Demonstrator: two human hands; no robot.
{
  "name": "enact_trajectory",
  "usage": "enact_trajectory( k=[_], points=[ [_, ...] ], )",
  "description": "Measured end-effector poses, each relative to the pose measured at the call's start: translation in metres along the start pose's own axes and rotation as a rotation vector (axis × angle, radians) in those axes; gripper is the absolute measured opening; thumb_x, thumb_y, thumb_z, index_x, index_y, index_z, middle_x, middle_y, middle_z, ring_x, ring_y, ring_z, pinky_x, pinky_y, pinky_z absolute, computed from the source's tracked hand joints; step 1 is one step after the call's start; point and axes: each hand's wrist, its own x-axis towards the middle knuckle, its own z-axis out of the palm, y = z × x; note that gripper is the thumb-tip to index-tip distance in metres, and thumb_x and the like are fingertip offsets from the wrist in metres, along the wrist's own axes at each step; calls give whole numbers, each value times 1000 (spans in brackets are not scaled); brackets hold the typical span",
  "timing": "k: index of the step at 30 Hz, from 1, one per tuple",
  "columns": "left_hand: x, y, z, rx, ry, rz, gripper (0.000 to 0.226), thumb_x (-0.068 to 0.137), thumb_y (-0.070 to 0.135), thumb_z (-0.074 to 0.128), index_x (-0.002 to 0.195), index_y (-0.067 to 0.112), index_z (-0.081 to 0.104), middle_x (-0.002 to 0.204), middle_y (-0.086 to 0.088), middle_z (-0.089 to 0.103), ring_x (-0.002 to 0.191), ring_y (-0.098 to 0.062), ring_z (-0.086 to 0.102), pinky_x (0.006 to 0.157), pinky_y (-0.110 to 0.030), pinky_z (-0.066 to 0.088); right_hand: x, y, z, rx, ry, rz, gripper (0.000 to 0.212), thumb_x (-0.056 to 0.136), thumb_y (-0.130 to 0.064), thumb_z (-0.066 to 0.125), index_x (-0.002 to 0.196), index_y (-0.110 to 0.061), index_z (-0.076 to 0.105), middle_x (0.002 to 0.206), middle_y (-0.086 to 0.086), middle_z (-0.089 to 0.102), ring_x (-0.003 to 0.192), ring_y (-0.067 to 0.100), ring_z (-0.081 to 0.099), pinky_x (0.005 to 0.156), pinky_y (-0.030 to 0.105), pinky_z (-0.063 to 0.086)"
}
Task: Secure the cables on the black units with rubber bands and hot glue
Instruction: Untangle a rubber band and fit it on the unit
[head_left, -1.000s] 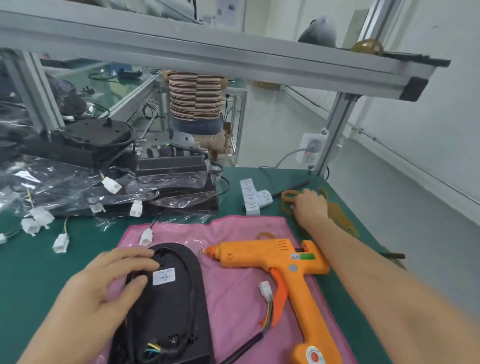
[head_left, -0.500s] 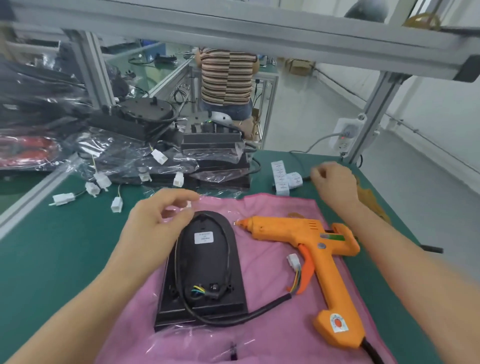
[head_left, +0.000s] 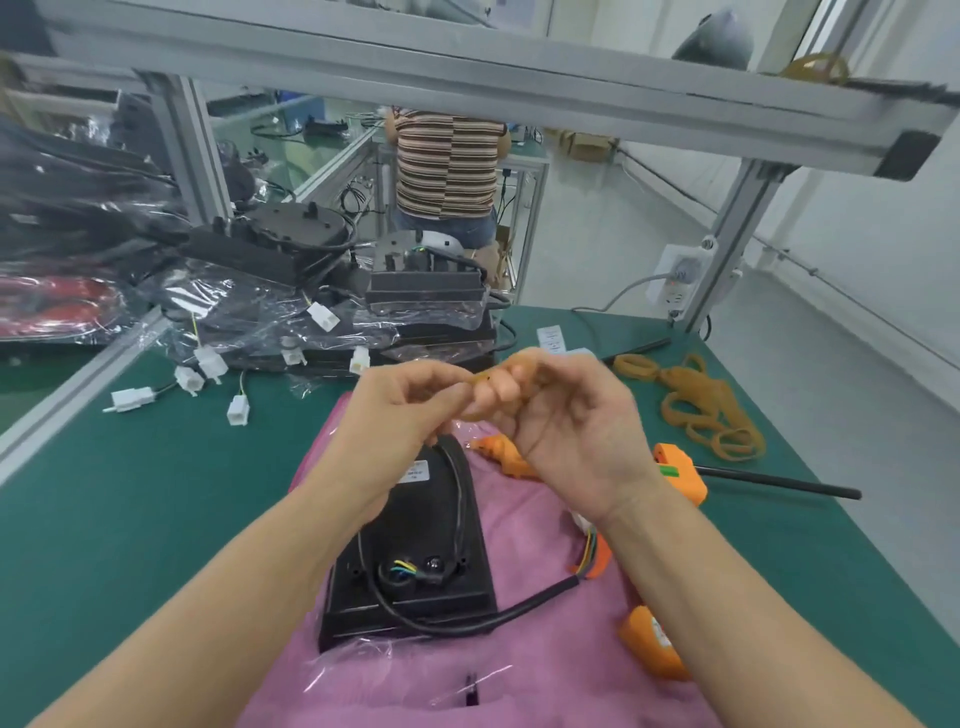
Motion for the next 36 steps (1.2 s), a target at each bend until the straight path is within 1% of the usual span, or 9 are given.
enact_trajectory(
  k=[4,8,10,14,19,22,29,33,36],
  points=[
    [-3,11,2,84,-6,166,29,83,-7,66,77,20,71,66,8,68,66,-5,60,64,-21,51,1,-8,5,31,-148,228,31,84,-19,44,81,-9,73,78,5,71,73,16,70,70,26,57],
    [3,22,-9,439,-45,470,17,82,-2,68,83,13,75,71,5,69,68,-3,59,67,-15,45,3,-21,1,-646,-222,586,23,93,-21,57,104,-3,66,87,5,75,48,8,64,48,18,52],
    [2,19,-9,544,-84,543,15,80,1,69,85,13,76,74,6,69,69,-3,58,67,-15,43,10,-23,0,-997,-168,601,46,84,-42,67,100,1,66,86,6,75,54,11,67,55,24,57],
    [8,0,-46,431,181,170,13,86,14,69,92,25,69,80,9,68,69,-7,56,69,-22,47,9,-9,-8,-1269,26,597,81,70,-72,62,106,1,60,91,12,72,84,20,72,91,46,54],
    [-10,-50,-75,620,37,-490,49,94,49,52,63,12,54,48,0,53,45,-17,50,50,-25,44,7,19,-10,-1485,20,662,60,90,-67,39,87,-12,62,91,6,65,93,23,60,82,31,45],
    [-12,-61,-67,527,44,-585,53,96,50,47,60,11,48,37,0,44,35,-18,43,45,-22,40,15,32,-3,-1485,84,685,61,95,-59,38,111,-4,60,120,12,62,106,26,55,85,31,41],
    [-29,-53,-56,563,141,-368,50,97,49,45,82,9,70,86,-12,72,87,-25,67,77,-29,48,14,41,-4,-1206,288,613,39,83,-50,69,72,-15,54,82,1,63,73,13,54,66,28,43],
    [-34,-43,-47,66,239,-277,32,92,44,58,112,22,68,118,-4,60,95,5,62,79,-11,48,8,32,-9,-919,398,494,36,71,-39,83,62,-18,55,57,-16,64,56,-5,58,52,13,43],
    [-41,-41,-38,-423,174,-264,42,73,32,72,113,24,62,109,-5,69,84,-12,70,64,-25,56,5,30,-7,-822,331,465,22,71,-27,84,74,-10,70,82,-3,76,85,10,71,83,24,55]
  ],
)
